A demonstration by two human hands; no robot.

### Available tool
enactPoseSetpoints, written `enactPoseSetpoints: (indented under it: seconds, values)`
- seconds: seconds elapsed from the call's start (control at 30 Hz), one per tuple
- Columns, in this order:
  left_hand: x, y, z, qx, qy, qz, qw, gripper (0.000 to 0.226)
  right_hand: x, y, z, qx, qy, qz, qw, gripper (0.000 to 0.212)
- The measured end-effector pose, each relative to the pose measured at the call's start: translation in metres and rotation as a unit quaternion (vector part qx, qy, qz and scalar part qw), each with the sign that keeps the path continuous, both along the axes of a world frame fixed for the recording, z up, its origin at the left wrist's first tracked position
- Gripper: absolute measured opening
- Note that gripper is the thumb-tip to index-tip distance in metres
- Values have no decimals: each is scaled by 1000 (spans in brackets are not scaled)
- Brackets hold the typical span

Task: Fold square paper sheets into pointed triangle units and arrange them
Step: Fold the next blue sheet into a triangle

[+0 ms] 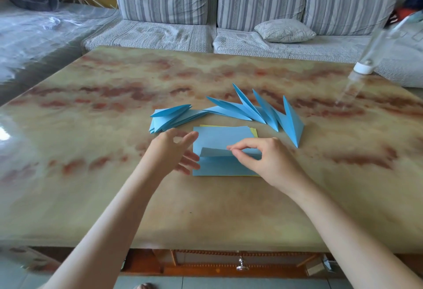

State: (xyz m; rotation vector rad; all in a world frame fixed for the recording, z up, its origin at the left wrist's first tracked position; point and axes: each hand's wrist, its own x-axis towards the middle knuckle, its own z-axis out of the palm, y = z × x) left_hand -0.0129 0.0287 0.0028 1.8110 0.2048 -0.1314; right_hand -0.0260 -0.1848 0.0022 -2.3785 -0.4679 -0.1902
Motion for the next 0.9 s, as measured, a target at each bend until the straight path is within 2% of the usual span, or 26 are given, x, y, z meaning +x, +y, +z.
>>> enactPoseSetpoints:
  seconds: [0.13,0.33,0.4,0.53,0.7,0.8,0.9]
  values:
    - [2,-2,2,-81,63,-1,995,58,-2,0,2,63,18,31,997,13]
    - [3,2,6,-219,52,33,974,70,-6,0,8,148,49,102,983,10]
    - [5,5,6,-258,38,35,965,63,-6,0,9,163,53,109,979,9]
    - [6,7,7,-270,21,27,962,36,-4,-2,3,158,26,78,984,7]
    - [2,3,9,-293,25,0,956,35,5,-6,3,187,2,35,982,13]
    - [2,2,10,-311,25,8,950,23,7,-4,7,220,9,9,975,7]
    - [2,0,12,-339,27,12,940,16,9,-4,8,243,33,-27,969,12]
